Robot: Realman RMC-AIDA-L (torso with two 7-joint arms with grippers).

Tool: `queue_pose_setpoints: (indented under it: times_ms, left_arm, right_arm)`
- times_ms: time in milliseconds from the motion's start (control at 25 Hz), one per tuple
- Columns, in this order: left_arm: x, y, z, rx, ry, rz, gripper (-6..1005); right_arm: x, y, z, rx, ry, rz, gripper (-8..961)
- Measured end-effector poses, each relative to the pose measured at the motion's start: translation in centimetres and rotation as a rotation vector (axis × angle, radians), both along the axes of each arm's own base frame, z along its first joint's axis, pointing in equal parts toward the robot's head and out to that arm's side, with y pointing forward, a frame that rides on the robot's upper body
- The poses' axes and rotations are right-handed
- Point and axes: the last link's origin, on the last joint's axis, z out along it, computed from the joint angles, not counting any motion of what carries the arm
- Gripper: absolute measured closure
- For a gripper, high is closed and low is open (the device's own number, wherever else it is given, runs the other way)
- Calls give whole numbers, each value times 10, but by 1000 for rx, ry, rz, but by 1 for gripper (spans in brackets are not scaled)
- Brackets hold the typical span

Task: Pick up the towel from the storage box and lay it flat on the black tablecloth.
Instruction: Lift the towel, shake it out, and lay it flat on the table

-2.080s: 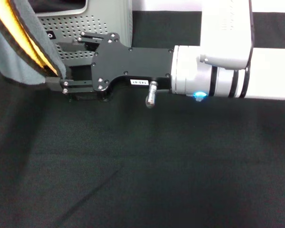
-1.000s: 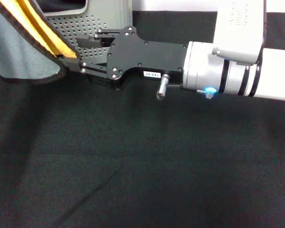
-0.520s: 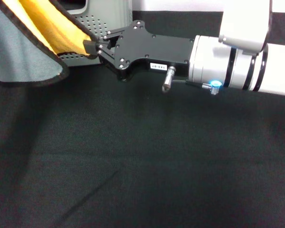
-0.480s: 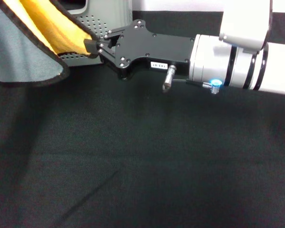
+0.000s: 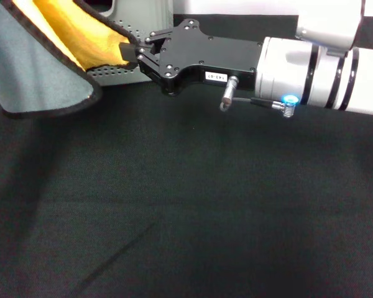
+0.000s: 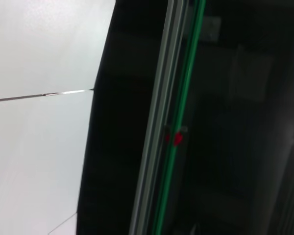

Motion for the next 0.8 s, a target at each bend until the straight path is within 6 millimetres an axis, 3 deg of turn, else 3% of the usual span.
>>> queue_pose_setpoints:
  times_ms: [280, 600, 800]
  left_arm:
    - [-20, -19, -8, -51, 98, 41, 989]
    - [-61, -59, -14, -66, 293, 164, 989]
    - [-72, -79, -9, -111, 423, 132, 988]
  right_arm:
    - [6, -10, 18, 19, 4, 25, 939]
    - [22, -35, 67, 99, -33, 2, 935]
    - [25, -60, 92, 65, -6, 33, 932]
